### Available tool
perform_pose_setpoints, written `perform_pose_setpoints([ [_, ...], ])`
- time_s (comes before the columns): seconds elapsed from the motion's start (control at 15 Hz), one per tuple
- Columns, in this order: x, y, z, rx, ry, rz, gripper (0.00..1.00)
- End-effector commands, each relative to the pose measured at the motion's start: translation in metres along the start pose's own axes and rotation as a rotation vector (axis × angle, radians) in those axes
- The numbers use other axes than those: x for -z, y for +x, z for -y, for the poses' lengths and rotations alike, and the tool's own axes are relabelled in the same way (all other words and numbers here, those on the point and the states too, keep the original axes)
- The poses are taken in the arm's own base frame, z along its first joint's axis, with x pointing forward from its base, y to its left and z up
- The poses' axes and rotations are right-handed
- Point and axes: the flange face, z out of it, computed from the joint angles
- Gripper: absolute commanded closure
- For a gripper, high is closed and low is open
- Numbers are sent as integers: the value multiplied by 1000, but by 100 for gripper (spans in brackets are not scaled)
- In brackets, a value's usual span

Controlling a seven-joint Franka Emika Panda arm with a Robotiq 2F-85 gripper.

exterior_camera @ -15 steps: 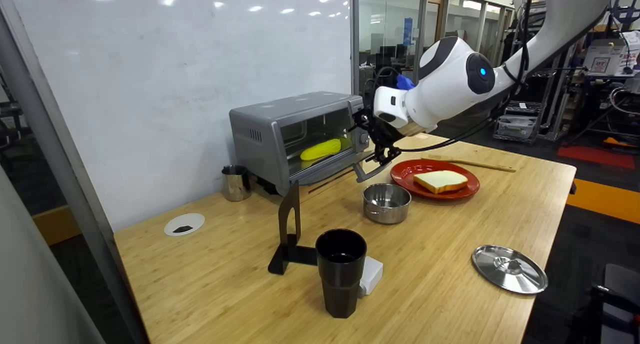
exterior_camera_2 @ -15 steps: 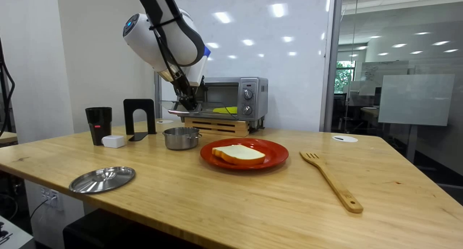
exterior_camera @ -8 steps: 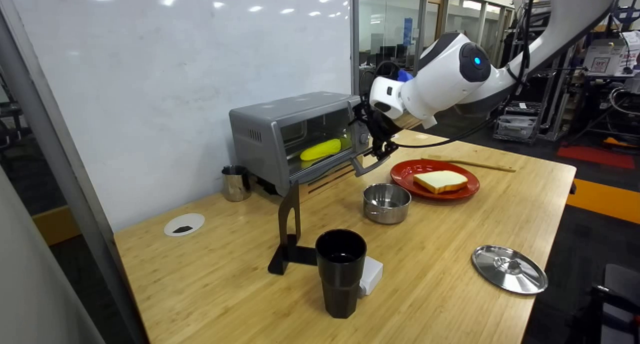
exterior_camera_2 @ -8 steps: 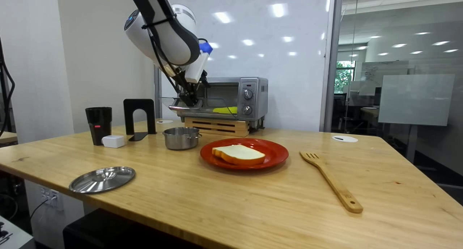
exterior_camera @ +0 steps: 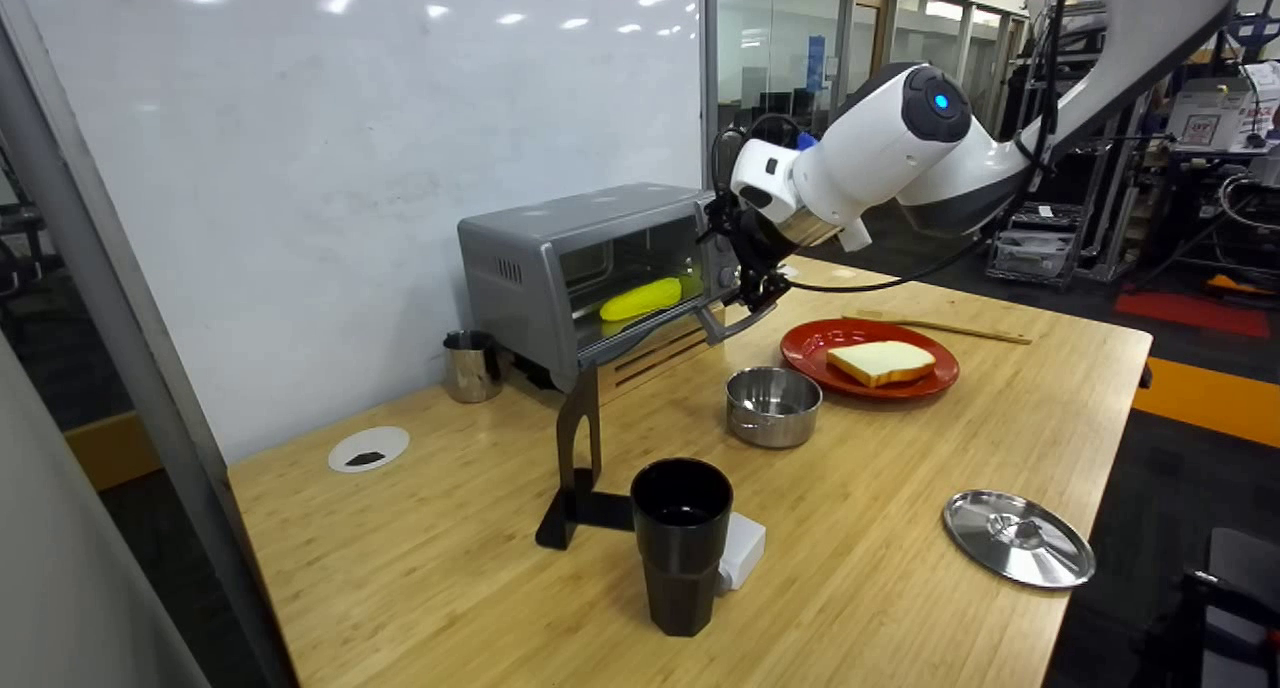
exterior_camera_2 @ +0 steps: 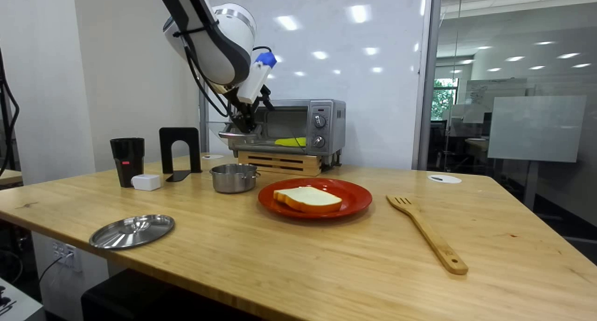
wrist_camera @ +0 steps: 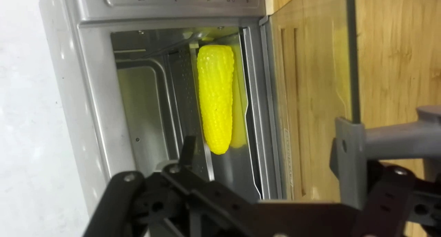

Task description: Place the corn toy in the oven then close it

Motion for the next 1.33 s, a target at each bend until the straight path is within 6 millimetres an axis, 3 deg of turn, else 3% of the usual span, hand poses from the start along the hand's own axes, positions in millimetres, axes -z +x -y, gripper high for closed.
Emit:
perform_pose_setpoints([
  [0.0,-7,6,-23,-59,-21,26,0],
  [0.73,-6,14,-42,-131,5,50,0],
  [1.27,-9,34,-49,-3,55,49,0],
])
